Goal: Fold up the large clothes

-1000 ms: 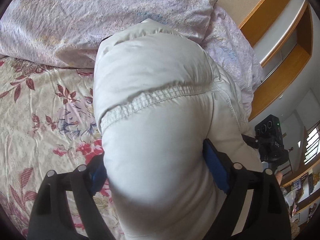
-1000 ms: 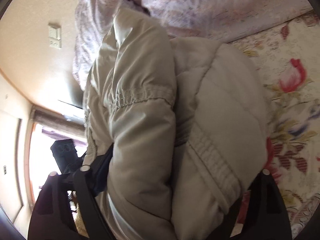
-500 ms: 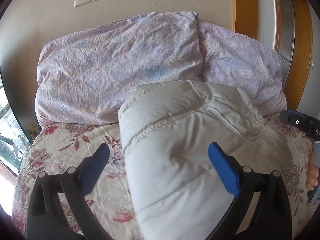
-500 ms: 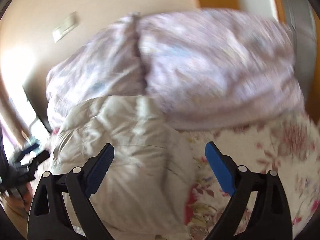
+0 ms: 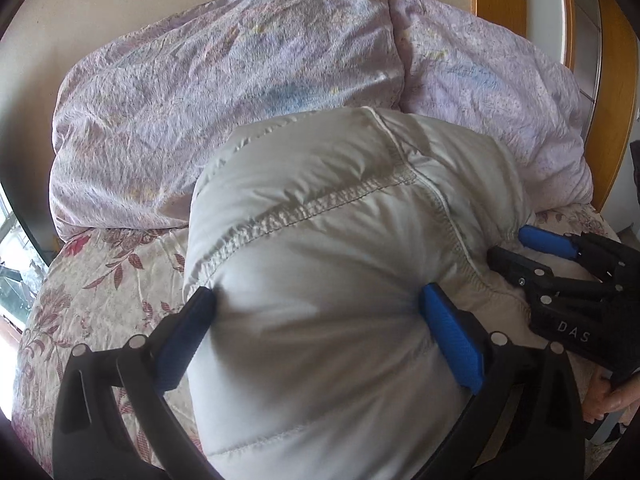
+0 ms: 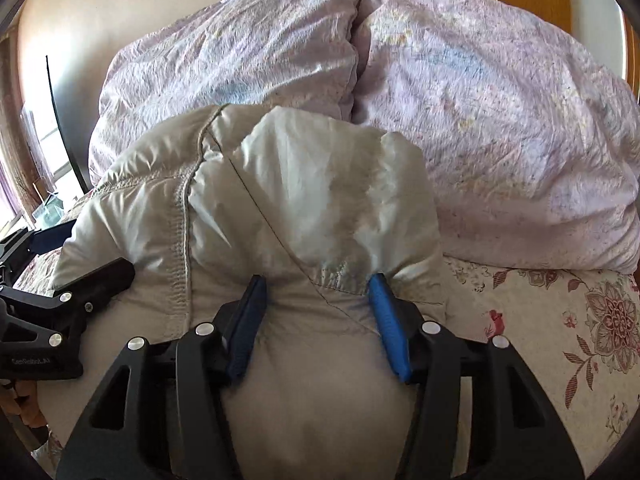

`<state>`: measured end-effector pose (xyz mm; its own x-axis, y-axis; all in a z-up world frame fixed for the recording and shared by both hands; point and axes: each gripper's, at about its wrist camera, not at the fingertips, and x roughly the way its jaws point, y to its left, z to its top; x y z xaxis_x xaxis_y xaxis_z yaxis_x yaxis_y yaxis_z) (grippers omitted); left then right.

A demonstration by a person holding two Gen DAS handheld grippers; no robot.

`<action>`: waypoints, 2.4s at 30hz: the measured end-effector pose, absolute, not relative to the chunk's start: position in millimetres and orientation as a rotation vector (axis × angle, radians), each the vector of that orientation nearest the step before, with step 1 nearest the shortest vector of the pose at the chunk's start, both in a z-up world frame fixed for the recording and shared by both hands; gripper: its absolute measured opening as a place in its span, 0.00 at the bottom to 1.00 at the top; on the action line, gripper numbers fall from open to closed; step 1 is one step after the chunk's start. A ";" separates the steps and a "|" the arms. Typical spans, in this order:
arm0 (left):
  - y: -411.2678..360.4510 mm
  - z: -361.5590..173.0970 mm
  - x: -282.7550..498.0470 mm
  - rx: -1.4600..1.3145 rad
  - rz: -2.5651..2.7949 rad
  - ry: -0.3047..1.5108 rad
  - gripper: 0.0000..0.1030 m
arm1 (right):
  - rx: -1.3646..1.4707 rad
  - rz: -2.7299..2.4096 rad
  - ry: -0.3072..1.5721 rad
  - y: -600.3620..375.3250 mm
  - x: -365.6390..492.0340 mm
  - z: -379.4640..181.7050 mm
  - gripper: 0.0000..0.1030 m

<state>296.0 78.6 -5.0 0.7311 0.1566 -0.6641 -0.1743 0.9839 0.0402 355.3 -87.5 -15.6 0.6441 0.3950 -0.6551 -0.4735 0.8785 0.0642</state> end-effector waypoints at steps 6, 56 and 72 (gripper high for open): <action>76.7 -18.1 306.0 -0.008 0.217 0.745 0.98 | -0.132 0.508 0.759 -81.0 369.3 -26.7 0.56; 68.7 6.2 223.5 -0.002 0.246 0.686 0.98 | 0.017 0.355 0.734 -147.0 276.4 5.4 0.99; 41.4 5.3 120.6 -0.042 0.229 0.718 0.98 | 0.070 0.321 0.687 -176.1 165.7 16.2 0.99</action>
